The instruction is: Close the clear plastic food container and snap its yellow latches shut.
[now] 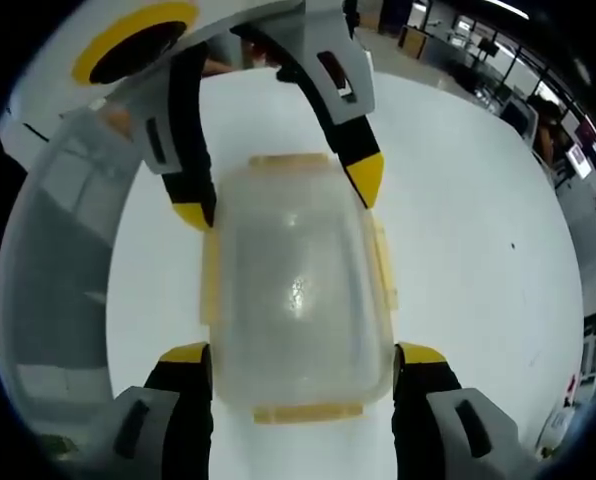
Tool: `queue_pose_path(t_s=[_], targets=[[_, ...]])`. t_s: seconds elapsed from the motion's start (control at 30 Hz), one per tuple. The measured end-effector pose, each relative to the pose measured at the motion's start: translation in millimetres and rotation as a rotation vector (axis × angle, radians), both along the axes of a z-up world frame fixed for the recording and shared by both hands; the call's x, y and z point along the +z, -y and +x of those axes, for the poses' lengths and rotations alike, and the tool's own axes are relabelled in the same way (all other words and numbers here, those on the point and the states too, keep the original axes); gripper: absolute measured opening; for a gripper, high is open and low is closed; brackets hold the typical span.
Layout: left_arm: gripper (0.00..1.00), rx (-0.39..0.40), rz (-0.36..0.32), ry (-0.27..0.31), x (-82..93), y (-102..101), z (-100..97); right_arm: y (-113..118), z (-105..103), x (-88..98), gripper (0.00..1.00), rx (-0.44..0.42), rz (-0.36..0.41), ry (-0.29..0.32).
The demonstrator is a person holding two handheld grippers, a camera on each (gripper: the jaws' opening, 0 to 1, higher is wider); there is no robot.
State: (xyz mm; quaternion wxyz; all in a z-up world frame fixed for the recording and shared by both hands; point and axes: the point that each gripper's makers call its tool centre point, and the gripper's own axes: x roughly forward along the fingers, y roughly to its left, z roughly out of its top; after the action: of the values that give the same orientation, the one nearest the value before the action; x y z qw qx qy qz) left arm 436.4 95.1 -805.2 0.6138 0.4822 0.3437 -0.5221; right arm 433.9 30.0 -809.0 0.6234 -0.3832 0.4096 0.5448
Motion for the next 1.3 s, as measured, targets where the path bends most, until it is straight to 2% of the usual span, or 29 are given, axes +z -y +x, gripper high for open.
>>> queue_pose_path(t_s=[0.5, 0.7, 0.97, 1.1, 1.3], targets=[[0.7, -0.003, 0.009, 0.006, 0.1, 1, 2.4, 0, 3, 0.7, 0.74, -0.001, -0.012, -0.001], [0.7, -0.005, 0.005, 0.001, 0.5, 1, 1.6, 1, 1, 0.5, 0.74, 0.025, -0.014, 0.005], [0.71, -0.002, -0.008, -0.002, 9.0, 5, 6.6, -4, 4, 12.2, 0.71, 0.0, 0.033, -0.01], [0.7, 0.013, -0.031, -0.005, 15.8, 6, 8.2, -4, 8, 14.7, 0.71, -0.007, 0.028, -0.001], [0.69, 0.031, -0.044, -0.019, 16.5, 4, 5.9, 0, 8, 15.4, 0.7, -0.016, 0.025, -0.003]])
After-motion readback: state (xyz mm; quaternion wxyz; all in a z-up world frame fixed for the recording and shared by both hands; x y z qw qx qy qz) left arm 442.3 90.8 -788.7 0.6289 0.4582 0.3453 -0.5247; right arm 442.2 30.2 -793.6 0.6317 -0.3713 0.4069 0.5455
